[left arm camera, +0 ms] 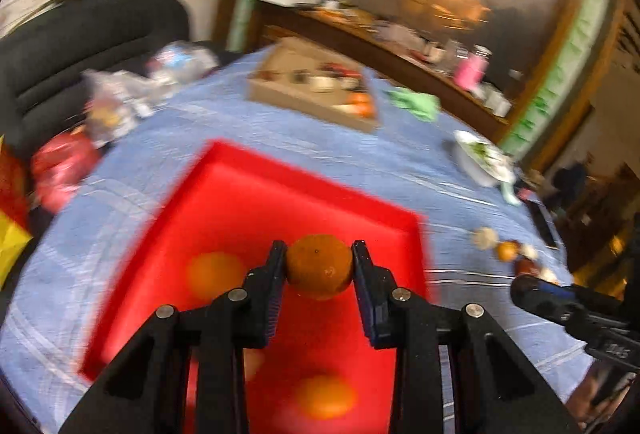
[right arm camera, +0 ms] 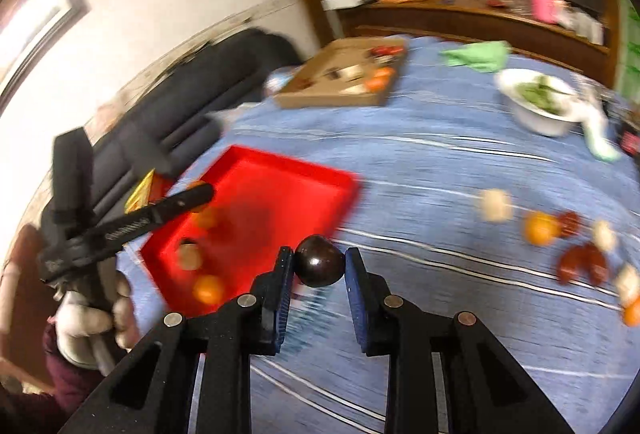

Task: Organize fruits
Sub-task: 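Carry both fruits over the red tray and open both grippers, then move both grippers back toward the fruit on the tablecloth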

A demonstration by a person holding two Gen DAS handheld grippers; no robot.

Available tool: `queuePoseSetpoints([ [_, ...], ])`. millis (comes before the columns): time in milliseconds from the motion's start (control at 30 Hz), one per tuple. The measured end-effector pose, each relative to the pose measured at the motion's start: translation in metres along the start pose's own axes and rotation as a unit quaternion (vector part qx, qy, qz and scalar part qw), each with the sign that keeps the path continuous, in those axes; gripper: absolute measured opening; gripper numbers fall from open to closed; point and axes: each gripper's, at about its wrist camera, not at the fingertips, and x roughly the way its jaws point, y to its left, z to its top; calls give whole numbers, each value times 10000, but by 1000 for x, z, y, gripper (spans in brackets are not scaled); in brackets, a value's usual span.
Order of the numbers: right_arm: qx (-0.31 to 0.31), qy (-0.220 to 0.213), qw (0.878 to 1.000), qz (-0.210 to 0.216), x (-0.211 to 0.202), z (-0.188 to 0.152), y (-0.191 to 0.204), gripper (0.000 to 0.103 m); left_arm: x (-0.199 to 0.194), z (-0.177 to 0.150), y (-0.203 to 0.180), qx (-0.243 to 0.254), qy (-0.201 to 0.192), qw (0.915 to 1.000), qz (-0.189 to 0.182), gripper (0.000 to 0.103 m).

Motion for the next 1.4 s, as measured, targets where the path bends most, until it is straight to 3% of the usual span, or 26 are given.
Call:
queuePoseSetpoints([
  [67,-149,193,9996,116,28,7,24,29,2,-2,27,-143,36,9997,201,31],
  [200,-325,591,9974,239,79,12,60,29,9,0,62,-382,137,9989,228,32],
  [333,-422,922,9945,259,120,10,79,29,20,5,74,-401,291,9987,149,32],
  [500,-517,1133,9920,216,142,3,94,31,18,2,79,-445,346,9984,21,34],
  [567,-485,1115,9921,292,143,4,94,36,14,4,80,-508,323,9982,-40,43],
  [600,-483,1069,9926,299,141,4,94,45,11,4,80,-526,300,9982,-44,45],
  [633,-485,1005,9933,299,137,5,94,51,7,5,79,-530,258,9983,-40,48],
  [767,-418,760,9956,347,115,7,91,55,-12,5,71,-588,48,9982,-95,64],
  [933,-282,489,9982,200,74,0,72,58,-37,2,46,-718,-164,9966,-364,66],
  [1100,-14,53,9999,-108,11,-21,31,60,-64,-3,-6,-333,-311,9974,-560,69],
  [1300,552,-511,9927,-943,-85,-57,-50,60,-92,-13,-78,228,-464,9943,-928,75],
  [1400,884,-802,9796,-1620,-141,-69,-104,60,-95,-14,-110,452,-431,9916,-1132,77],
])
